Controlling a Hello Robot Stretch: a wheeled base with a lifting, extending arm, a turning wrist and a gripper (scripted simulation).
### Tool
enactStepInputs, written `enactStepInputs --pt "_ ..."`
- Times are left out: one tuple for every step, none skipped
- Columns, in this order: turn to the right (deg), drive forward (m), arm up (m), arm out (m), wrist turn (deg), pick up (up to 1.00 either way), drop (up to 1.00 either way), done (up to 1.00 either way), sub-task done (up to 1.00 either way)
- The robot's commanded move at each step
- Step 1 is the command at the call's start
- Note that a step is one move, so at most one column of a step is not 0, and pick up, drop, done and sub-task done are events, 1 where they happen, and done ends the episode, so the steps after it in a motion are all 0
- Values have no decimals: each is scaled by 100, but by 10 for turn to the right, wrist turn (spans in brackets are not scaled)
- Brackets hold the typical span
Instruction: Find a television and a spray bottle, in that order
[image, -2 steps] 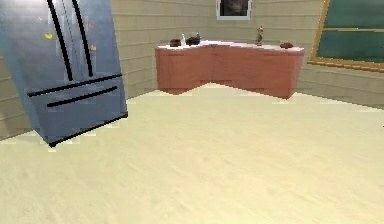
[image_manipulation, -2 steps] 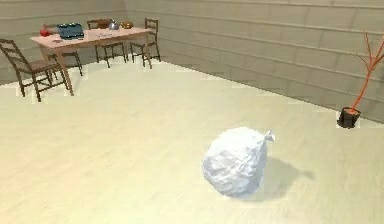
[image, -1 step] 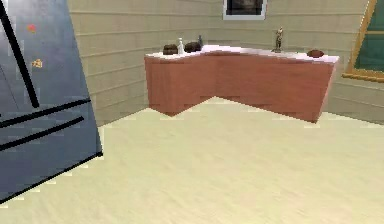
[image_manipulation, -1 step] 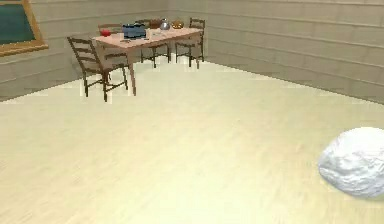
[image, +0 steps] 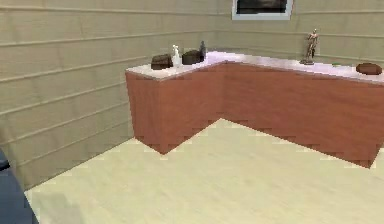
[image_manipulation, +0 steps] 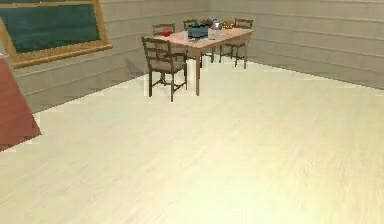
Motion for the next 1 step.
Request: enactStepInputs --pt "0 100 0 0 0 0 0 0 0"
